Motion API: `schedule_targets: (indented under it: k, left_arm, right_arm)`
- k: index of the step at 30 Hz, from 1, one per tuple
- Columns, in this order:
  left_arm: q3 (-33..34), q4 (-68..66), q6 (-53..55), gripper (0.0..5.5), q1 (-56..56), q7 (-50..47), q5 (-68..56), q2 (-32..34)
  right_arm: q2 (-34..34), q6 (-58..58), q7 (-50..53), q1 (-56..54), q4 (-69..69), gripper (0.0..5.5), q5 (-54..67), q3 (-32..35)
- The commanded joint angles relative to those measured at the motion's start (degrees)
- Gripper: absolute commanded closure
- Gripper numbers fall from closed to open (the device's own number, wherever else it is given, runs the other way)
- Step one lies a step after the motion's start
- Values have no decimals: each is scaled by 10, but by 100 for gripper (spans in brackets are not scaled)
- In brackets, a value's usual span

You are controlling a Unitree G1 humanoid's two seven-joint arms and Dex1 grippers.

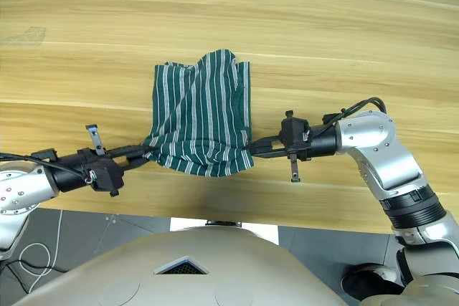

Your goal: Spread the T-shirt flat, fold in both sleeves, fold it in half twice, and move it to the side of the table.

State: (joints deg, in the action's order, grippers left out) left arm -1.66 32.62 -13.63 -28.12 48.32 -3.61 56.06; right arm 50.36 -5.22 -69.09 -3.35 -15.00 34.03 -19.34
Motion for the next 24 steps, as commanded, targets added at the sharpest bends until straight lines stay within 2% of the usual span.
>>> schedule_targets:
  k: [1, 4, 10, 13, 19, 24]
  left_arm:
    - [18, 37, 22, 541, -63, 32, 12, 28]
    - [64, 79, 29, 541, -138, 49, 9, 29]
    - [180, 197, 74, 541, -272, 95, -80, -5]
    - [211, 226, 110, 541, -278, 115, -157, -9]
    - [173, 174, 160, 541, -166, 113, -147, 6]
    - [65, 78, 193, 541, 4, 68, -54, -10]
  right_arm:
    - [29, -54, -12, 38, -71, 550, 51, 52]
    - [42, -77, -9, 85, -109, 550, 75, 100]
    - [60, -102, 1, 176, -176, 550, 81, 173]
    - [51, -106, 7, 197, -190, 550, 69, 179]
    - [22, -97, 30, 158, -175, 550, 10, 148]
    - [-29, -94, 72, 91, -108, 550, -62, 115]
